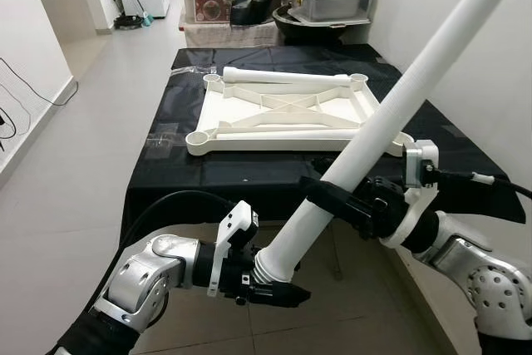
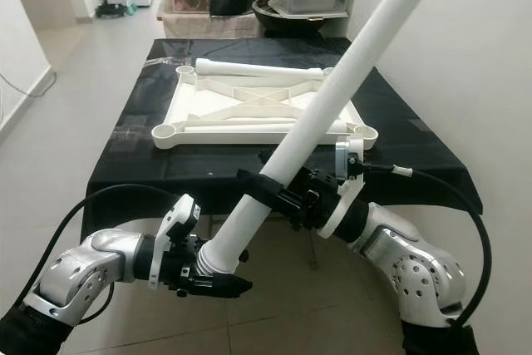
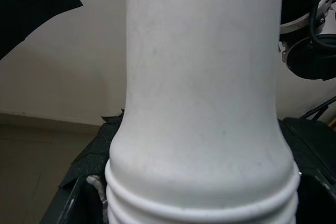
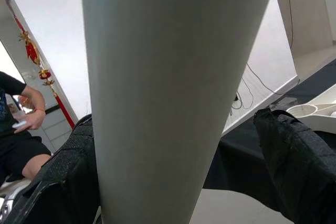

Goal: Building children table

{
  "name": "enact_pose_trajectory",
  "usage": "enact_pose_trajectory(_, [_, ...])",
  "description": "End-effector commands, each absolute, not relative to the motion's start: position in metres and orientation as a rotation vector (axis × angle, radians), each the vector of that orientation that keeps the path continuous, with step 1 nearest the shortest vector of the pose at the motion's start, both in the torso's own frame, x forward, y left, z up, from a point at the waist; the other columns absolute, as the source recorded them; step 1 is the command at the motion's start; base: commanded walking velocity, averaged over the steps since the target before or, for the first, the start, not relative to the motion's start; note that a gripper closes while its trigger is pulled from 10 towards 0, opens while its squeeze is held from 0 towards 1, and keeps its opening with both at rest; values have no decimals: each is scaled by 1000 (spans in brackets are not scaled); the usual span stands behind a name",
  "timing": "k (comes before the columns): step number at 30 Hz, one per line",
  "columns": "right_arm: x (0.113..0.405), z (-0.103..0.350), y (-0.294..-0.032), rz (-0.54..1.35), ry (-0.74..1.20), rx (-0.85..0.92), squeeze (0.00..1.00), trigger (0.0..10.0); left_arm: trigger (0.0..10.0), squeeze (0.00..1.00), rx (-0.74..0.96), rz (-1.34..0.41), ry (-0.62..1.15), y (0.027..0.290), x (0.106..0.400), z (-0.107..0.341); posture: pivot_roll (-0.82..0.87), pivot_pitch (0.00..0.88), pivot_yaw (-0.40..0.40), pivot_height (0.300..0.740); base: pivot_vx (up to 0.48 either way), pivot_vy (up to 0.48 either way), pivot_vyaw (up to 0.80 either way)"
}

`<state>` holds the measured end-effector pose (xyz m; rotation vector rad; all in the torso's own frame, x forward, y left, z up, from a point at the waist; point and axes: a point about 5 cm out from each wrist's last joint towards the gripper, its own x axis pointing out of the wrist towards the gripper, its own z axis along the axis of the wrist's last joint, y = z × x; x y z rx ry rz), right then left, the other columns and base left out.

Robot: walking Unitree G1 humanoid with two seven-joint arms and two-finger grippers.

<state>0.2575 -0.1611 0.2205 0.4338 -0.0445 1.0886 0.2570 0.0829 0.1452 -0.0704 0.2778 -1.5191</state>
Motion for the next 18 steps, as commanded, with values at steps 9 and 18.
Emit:
enact_pose_trajectory(9, [256, 226, -149, 1138, -40, 425, 0, 10000, 10000, 0, -34, -1558, 281, 82, 254, 145, 133, 0, -34, 740, 0, 0, 0])
enact_pose_trajectory(18, [253, 231, -144, 1159, -62, 428, 0, 10000, 10000, 0, -48, -1543, 281, 80, 257, 144, 127, 0, -30, 740, 0, 0, 0])
